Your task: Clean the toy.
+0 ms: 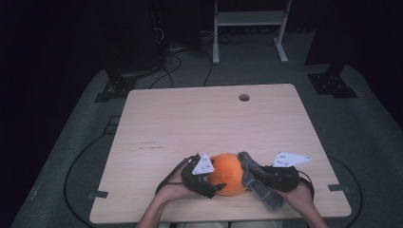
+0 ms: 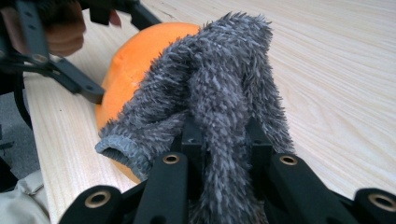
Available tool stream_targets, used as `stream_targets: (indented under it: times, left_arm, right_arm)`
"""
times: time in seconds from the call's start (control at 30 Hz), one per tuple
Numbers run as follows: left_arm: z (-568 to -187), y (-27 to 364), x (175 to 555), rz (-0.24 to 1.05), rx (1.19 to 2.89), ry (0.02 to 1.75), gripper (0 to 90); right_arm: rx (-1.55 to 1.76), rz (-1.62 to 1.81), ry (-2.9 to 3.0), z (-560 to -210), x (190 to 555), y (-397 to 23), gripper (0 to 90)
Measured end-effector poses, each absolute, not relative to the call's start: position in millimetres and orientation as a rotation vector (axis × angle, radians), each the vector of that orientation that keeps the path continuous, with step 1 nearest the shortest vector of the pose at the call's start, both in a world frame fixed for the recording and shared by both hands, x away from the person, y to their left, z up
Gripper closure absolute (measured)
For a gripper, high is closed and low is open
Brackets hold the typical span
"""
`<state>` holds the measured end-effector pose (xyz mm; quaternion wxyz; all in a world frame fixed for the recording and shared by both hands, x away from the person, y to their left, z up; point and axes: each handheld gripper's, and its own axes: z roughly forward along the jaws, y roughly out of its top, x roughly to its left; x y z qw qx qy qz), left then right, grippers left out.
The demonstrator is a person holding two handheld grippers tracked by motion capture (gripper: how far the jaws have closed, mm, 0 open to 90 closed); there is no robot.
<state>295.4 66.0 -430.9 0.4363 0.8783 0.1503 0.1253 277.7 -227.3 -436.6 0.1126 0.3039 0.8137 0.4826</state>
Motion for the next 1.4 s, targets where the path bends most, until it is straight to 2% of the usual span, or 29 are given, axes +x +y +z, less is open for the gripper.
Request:
stream_targets:
  times: [0.17,0.23,0.37,0.5,0.6,0.67,0.7,0.73,0.77,0.9,1.1,1.4]
  left_arm:
    - [-437,66,298,0.302,2.203,0.415,21.3]
    - [-438,68,299,0.29,2.204,0.431,22.7]
    - [-438,70,297,0.303,2.224,0.414,22.8]
    - [-439,70,297,0.294,2.21,0.402,22.6]
    - [-437,70,298,0.259,2.182,0.369,17.4]
    - [-434,69,302,0.27,2.165,0.411,10.5]
    - [-434,69,303,0.267,2.162,0.429,10.3]
    - [-436,69,304,0.248,2.174,0.426,13.1]
    - [-439,69,303,0.265,2.185,0.416,20.7]
    - [-439,72,303,0.259,2.219,0.427,23.9]
    - [-442,75,300,0.251,2.214,0.397,24.0]
    - [-445,79,300,0.248,2.19,0.374,23.8]
  right_arm:
    - [0.953,1.424,2.386,-443,282,-230,74.7]
    - [1.039,1.416,2.392,-449,287,-235,74.7]
    - [1.102,1.372,2.398,-448,290,-240,75.0]
    - [0.949,1.616,2.34,-426,277,-236,74.9]
    - [0.869,1.617,2.356,-422,271,-224,74.7]
    - [0.837,1.541,2.381,-430,271,-216,74.6]
    - [0.849,1.557,2.374,-432,271,-216,74.6]
    - [0.862,1.575,2.371,-433,272,-216,74.6]
    - [0.884,1.556,2.372,-434,275,-219,74.6]
    - [0.968,1.5,2.369,-440,281,-227,74.7]
    - [1.13,1.312,2.409,-449,291,-242,74.8]
    - [0.96,1.492,2.365,-432,279,-239,74.2]
